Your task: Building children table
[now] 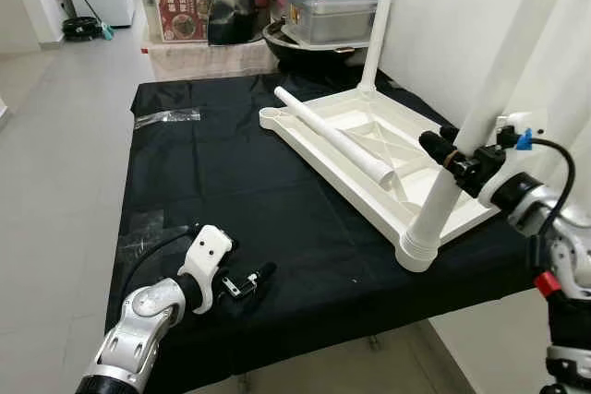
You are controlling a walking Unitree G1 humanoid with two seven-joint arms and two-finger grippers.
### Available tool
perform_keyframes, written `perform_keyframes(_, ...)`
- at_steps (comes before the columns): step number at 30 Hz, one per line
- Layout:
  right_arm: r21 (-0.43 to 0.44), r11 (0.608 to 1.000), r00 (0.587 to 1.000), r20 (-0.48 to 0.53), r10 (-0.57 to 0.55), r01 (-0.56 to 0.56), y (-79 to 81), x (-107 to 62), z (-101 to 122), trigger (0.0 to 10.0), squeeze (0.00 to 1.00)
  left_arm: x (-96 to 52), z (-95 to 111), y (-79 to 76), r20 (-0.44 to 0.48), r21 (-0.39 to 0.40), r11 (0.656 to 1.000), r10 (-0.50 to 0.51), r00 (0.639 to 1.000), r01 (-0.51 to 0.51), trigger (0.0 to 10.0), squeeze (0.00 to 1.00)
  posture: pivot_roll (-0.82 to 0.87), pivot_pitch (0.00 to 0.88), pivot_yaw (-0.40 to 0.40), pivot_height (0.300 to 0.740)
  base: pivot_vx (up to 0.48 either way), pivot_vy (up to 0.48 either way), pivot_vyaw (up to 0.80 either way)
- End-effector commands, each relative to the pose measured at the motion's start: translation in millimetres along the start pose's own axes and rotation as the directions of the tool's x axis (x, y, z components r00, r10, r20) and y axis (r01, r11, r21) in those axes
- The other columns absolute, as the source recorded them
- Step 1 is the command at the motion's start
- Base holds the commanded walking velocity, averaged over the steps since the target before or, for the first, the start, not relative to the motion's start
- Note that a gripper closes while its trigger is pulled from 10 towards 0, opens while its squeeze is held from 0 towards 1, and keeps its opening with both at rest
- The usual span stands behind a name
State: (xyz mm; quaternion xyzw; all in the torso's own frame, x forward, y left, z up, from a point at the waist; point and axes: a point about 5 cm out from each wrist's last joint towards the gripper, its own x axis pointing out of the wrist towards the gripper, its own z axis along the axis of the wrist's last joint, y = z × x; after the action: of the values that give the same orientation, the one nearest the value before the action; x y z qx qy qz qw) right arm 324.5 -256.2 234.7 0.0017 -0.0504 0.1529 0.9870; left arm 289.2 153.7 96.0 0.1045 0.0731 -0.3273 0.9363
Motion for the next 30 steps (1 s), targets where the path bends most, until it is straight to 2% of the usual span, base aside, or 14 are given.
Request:
perform_keyframes(1,-0.02,0.983,0.981,-0.052,-0.184,0.184,-7.0,-5.3,-14,0.0,0.0,-1.3,-2,-0.4,-0.005,0.009,1.0,-0.002,1.0,0.002,10.0,0.0,-0.04,0.0,-0.059,0.74,0.0,0.0,0.0)
perform_keyframes(2,-0.032,0.949,0.948,-0.056,-0.314,0.313,-4.9,-5.6,-17,0.0,0.0,-1.3,-2,-1.2,-0.006,0.009,1.0,-0.003,1.0,0.003,10.0,0.0,-0.04,0.0,-0.059,0.74,0.0,0.0,0.0)
perform_keyframes(3,-0.038,0.924,0.922,-0.07,-0.382,0.38,-4.1,-6.6,-21,0.0,0.0,-1.2,-3,-1.4,-0.006,0.009,1.0,-0.004,1.0,0.004,10.0,0.0,-0.04,0.0,-0.059,0.74,0.0,0.0,0.0)
perform_keyframes(7,-0.055,0.886,0.881,-0.094,-0.464,0.461,0.0,-7.6,-27,0.0,0.0,-0.8,-2,-1.5,-0.006,0.01,1.0,-0.004,1.0,0.005,10.0,0.0,-0.04,0.0,-0.059,0.74,0.0,0.0,0.0)
perform_keyframes(10,-0.056,0.8,0.79,-0.127,-0.599,0.597,27.2,-4.4,-40,0.0,0.0,1.5,-1,-1.5,-0.002,0.012,1.0,-0.006,1.0,0.006,10.0,0.0,-0.04,0.0,-0.062,0.74,0.0,0.0,0.0)
perform_keyframes(12,-0.043,0.789,0.778,-0.14,-0.612,0.613,34.5,-2.7,-43,0.0,0.0,2.1,0,-1.4,-0.001,0.013,1.0,-0.006,1.0,0.006,10.0,0.0,-0.04,0.0,-0.062,0.74,0.0,0.0,0.0)
perform_keyframes(15,-0.037,0.78,0.762,-0.188,-0.62,0.625,55.8,6.5,-52,0.0,0.0,3.3,0,-2.5,0.003,0.013,1.0,-0.005,1.0,0.005,10.0,0.0,-0.03,0.0,-0.07,0.74,0.0,0.0,0.0)
perform_keyframes(19,-0.035,0.761,0.743,-0.193,-0.641,0.648,61.6,10.0,-53,0.0,0.0,3.1,0,-2.8,0.002,0.014,1.0,-0.004,1.0,0.004,10.0,0.0,-0.03,0.0,-0.078,0.74,0.0,0.0,0.0)
perform_keyframes(21,-0.02,0.7,0.684,-0.193,-0.704,0.714,69.0,17.3,-52,0.0,0.0,2.2,-1,-3.4,0.001,0.011,1.0,0.005,1.0,-0.005,10.0,0.0,-0.02,0.0,-0.09,0.74,0.0,0.0,0.0)
perform_keyframes(22,-0.02,0.7,0.684,-0.193,-0.704,0.714,69.0,17.3,-52,0.0,0.0,2.2,-1,-3.4,0.001,0.011,1.0,0.005,1.0,-0.005,10.0,0.0,-0.02,0.0,-0.09,0.74,0.0,0.0,0.0)
perform_keyframes(23,-0.013,0.668,0.654,-0.193,-0.731,0.744,72.5,20.3,-51,0.0,0.0,1.9,-2,-3.9,0.0,0.01,1.0,0.009,1.0,-0.009,10.0,0.0,-0.02,0.0,-0.09,0.74,0.0,0.0,0.0)
perform_keyframes(26,-0.013,0.668,0.654,-0.193,-0.731,0.744,72.5,20.3,-51,0.0,0.0,1.9,-2,-3.9,0.0,0.01,1.0,0.009,1.0,-0.009,10.0,0.0,-0.02,0.0,-0.09,0.74,0.0,0.0,0.0)
perform_keyframes(27,-0.004,0.642,0.629,-0.193,-0.753,0.767,80.9,26.0,-49,0.0,0.0,1.8,-3,-5.3,0.002,0.004,1.0,0.014,1.0,-0.014,10.0,0.0,-0.02,0.0,-0.098,0.74,0.0,0.0,0.0)
perform_keyframes(30,-0.006,0.633,0.621,-0.19,-0.761,0.774,85.6,27.4,-48,0.0,0.0,1.4,-3,-5.4,0.002,0.002,1.0,0.017,1.0,-0.017,10.0,0.0,-0.02,0.0,-0.1,0.74,0.0,0.0,0.0)
